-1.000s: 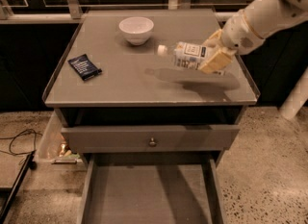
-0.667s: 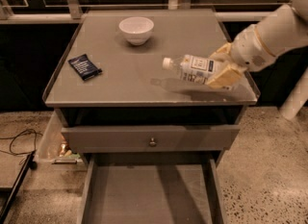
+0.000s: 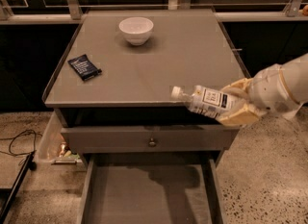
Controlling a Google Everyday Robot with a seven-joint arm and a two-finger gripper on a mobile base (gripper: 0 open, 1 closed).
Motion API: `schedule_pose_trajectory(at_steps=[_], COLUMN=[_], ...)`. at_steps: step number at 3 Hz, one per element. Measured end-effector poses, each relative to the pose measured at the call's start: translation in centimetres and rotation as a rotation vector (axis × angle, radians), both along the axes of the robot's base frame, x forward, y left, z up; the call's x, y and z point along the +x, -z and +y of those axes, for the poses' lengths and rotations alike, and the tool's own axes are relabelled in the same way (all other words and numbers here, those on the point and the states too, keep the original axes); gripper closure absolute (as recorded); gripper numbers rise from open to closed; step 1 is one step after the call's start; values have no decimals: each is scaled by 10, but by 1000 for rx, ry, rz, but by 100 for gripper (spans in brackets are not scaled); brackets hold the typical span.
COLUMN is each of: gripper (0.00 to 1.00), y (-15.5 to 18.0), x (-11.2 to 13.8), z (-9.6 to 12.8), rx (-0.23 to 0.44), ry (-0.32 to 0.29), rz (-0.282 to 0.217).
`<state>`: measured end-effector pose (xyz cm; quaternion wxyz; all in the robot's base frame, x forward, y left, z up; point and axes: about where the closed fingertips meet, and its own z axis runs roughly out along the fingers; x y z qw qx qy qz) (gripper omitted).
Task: Pick blue plastic bottle from bottom drawer and place on counter
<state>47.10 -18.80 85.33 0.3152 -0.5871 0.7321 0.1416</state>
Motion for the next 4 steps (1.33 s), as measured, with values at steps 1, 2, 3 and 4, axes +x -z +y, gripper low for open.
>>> schedule_pose_trajectory(at_steps=[1, 2, 3, 4], gripper=[100, 100, 100, 100], y=[24, 25, 49, 112], x=[-45, -45, -37, -24], z=[-2, -2, 15, 46], rx=[31, 31, 26, 61], ry=[27, 27, 13, -8], rz=[26, 26, 52, 108])
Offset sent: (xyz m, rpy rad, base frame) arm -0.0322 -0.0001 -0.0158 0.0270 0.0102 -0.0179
